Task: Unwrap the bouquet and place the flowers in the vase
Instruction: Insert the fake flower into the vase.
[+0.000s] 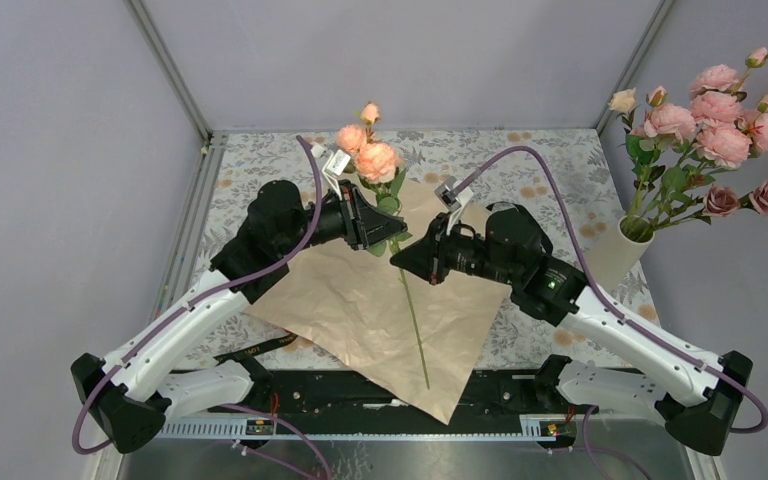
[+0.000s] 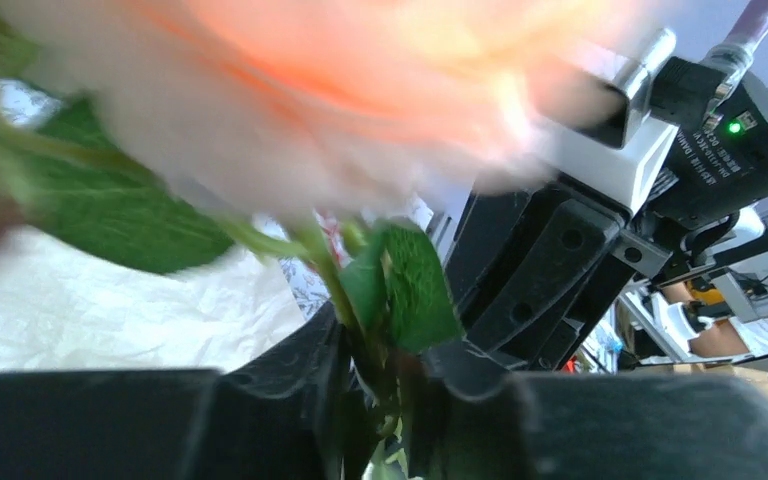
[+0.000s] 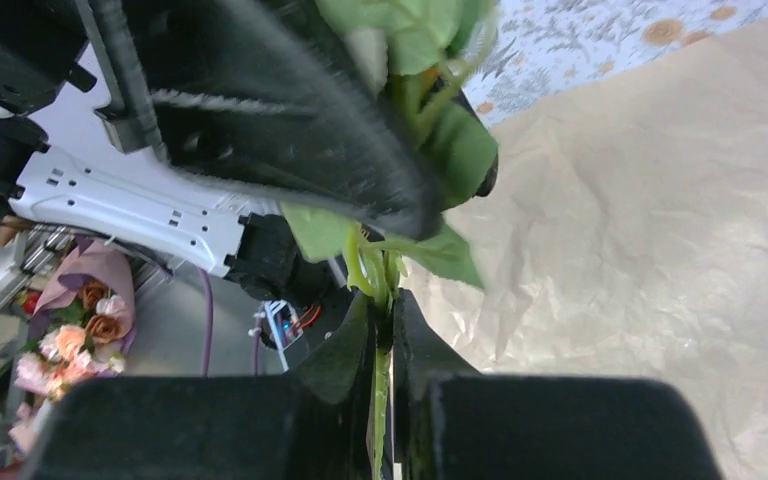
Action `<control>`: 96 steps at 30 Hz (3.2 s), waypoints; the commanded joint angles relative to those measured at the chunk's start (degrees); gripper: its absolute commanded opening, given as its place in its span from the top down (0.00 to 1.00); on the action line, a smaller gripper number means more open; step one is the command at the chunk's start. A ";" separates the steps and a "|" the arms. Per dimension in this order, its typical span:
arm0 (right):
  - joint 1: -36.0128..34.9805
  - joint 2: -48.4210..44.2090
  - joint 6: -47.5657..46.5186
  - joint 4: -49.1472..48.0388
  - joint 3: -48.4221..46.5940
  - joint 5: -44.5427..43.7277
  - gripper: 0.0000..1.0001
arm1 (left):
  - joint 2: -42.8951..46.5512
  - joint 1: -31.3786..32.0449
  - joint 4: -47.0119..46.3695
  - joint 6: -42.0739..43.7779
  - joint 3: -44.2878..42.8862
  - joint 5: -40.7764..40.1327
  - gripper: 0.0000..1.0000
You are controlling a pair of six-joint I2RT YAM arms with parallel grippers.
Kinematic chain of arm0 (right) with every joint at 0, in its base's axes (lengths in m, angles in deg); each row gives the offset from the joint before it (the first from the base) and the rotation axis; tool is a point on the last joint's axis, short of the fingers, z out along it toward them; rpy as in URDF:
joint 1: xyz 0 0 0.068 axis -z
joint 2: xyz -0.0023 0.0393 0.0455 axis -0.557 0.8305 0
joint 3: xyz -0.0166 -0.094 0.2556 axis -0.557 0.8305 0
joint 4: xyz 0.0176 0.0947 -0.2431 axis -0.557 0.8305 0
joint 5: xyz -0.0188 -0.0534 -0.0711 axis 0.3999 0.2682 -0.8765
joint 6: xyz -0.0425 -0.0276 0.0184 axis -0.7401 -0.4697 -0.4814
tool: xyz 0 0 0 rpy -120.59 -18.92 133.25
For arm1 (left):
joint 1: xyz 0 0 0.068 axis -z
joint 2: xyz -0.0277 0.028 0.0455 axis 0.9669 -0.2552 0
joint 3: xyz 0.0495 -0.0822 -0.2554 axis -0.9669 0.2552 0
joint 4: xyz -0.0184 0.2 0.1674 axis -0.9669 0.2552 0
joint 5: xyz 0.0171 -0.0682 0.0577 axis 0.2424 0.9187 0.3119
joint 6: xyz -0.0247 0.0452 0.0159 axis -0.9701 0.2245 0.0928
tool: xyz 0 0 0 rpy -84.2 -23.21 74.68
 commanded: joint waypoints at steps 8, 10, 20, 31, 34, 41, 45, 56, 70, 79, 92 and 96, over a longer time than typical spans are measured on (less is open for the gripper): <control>0.09 -7.57 -5.73 4.24 -0.36 -33.52 1.00 | 2.93 0.50 14.54 11.68 -7.41 -7.18 0.01; 0.94 -8.25 -9.58 5.27 -0.95 -41.95 1.00 | 4.49 0.51 18.62 14.06 -7.36 -9.17 0.01; 22.81 -9.57 -24.59 5.37 -7.17 -41.12 1.00 | 10.44 -14.23 38.88 25.09 -7.19 -20.54 0.01; 44.82 -5.92 -35.81 -8.67 -14.79 -40.51 1.00 | 4.69 -23.83 30.46 21.93 4.71 -27.48 0.01; 49.82 -2.90 -36.66 -9.58 -18.44 -40.76 1.00 | 4.12 -24.97 28.99 21.11 4.36 -22.80 0.01; 56.45 -0.91 -37.50 -15.92 -18.79 -44.25 1.00 | 4.07 -24.98 29.82 21.15 5.40 -26.10 0.01; 57.85 -0.26 -38.42 -16.91 -19.58 -48.18 1.00 | 3.32 -24.99 29.83 21.48 5.02 -24.87 0.01; 61.36 0.66 -42.85 -19.05 -17.53 -54.39 1.00 | 2.45 -25.23 30.44 23.79 5.09 -25.90 0.01; 64.39 2.02 -43.29 -22.26 -9.22 -53.08 1.00 | 1.57 -25.55 30.35 24.57 5.35 -28.66 0.01; 64.47 -1.58 -40.87 -26.82 0.41 -50.74 1.00 | 1.30 -26.02 30.27 24.57 5.25 -27.91 0.01; 64.47 -7.26 -41.93 -29.72 10.38 -46.16 1.00 | 1.16 -26.31 29.61 24.22 5.42 -26.57 0.01; 64.47 -7.74 -41.36 -30.32 13.37 -46.11 1.00 | 1.36 -26.39 29.48 24.06 5.56 -24.78 0.01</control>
